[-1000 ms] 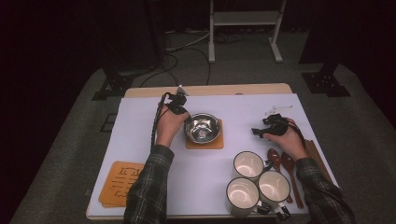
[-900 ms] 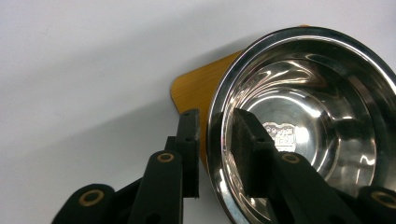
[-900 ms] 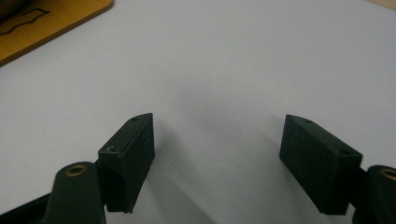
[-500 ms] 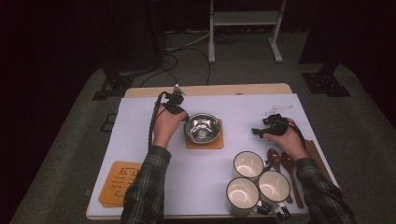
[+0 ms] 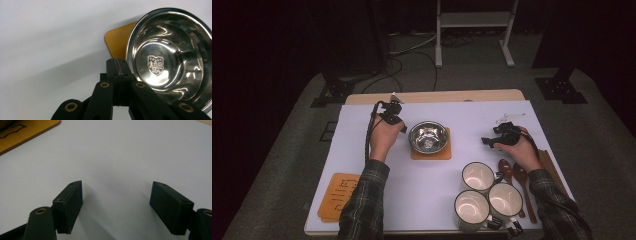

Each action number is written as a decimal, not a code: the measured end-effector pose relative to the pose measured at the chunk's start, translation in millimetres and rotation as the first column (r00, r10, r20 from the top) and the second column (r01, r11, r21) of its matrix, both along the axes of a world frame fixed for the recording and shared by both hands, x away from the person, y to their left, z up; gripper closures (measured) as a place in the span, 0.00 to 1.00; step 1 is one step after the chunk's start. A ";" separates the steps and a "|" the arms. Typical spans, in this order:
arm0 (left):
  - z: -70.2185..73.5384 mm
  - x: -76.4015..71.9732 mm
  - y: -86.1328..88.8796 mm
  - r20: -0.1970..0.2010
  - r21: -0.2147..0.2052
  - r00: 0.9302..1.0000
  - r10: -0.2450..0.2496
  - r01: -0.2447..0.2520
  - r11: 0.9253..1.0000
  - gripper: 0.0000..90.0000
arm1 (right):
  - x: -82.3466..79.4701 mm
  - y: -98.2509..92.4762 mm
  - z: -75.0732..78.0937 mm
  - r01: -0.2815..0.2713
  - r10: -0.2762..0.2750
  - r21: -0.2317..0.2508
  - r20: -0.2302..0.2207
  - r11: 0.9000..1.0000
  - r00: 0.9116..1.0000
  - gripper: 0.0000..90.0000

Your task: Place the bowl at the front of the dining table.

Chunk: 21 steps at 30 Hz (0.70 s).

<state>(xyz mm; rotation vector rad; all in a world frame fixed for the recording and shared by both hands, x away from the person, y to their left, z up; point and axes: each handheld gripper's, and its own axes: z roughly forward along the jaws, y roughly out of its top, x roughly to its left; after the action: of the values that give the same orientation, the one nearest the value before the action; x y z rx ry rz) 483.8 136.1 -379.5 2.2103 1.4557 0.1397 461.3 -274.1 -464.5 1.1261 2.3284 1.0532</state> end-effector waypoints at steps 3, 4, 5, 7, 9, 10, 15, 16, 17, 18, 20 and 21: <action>-5.3 -1.6 2.7 -0.007 -0.002 1.000 0.005 -0.005 1.000 1.00 | 0.0 0.0 0.0 -0.001 0.001 -0.001 0.000 1.000 1.000 0.28; -7.3 -2.3 2.5 -0.010 -0.006 1.000 0.010 -0.010 1.000 1.00 | 0.0 0.0 0.0 0.000 0.000 0.000 0.000 1.000 1.000 0.28; -8.4 -2.6 2.6 -0.017 -0.003 1.000 0.006 -0.006 1.000 1.00 | 0.0 -0.1 0.0 -0.001 0.001 -0.001 0.000 1.000 1.000 0.28; -11.9 -3.7 1.5 -0.024 -0.011 1.000 0.004 -0.004 1.000 1.00 | 0.0 0.0 0.0 0.000 0.000 0.000 0.000 1.000 1.000 0.28; -14.0 -4.8 0.1 -0.028 -0.019 1.000 -0.001 0.001 1.000 1.00 | 0.0 0.0 0.0 -0.001 0.001 -0.001 0.000 1.000 1.000 0.28; -15.0 -5.4 -1.0 -0.030 -0.023 1.000 -0.006 0.005 1.000 1.00 | 0.0 0.0 0.0 -0.001 0.001 -0.001 0.000 1.000 1.000 0.28; -16.8 -6.0 -6.2 -0.031 -0.028 0.999 -0.013 0.012 1.000 1.00 | 0.0 0.0 0.0 -0.001 0.001 -0.001 0.000 1.000 1.000 0.28; -16.8 -6.0 -6.2 -0.031 -0.028 0.999 -0.013 0.012 1.000 1.00 | 0.0 0.0 0.0 0.000 0.000 0.000 0.000 1.000 1.000 0.28; -16.7 -5.7 -6.6 -0.031 -0.026 0.999 -0.016 0.015 1.000 1.00 | 0.0 0.0 0.0 0.000 0.000 0.000 0.000 1.000 1.000 0.28; -17.4 -5.7 -7.8 -0.030 -0.036 0.999 -0.012 0.011 0.999 1.00 | 0.1 -0.2 0.0 -0.002 0.002 -0.002 0.000 1.000 1.000 0.28; -17.7 -5.5 -8.7 -0.030 -0.032 0.999 -0.017 0.016 0.999 1.00 | 0.1 -0.1 0.0 -0.002 0.002 -0.001 0.000 1.000 1.000 0.28; -18.0 -5.4 -9.3 -0.030 -0.035 0.999 -0.019 0.018 0.999 1.00 | 0.1 -0.1 -0.1 -0.002 0.002 0.000 0.000 1.000 1.000 0.28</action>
<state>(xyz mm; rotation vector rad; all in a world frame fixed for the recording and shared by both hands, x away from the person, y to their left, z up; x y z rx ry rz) 478.3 126.8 -397.5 2.2059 1.4425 0.0750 461.4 -274.2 -464.6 1.1239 2.3298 1.0535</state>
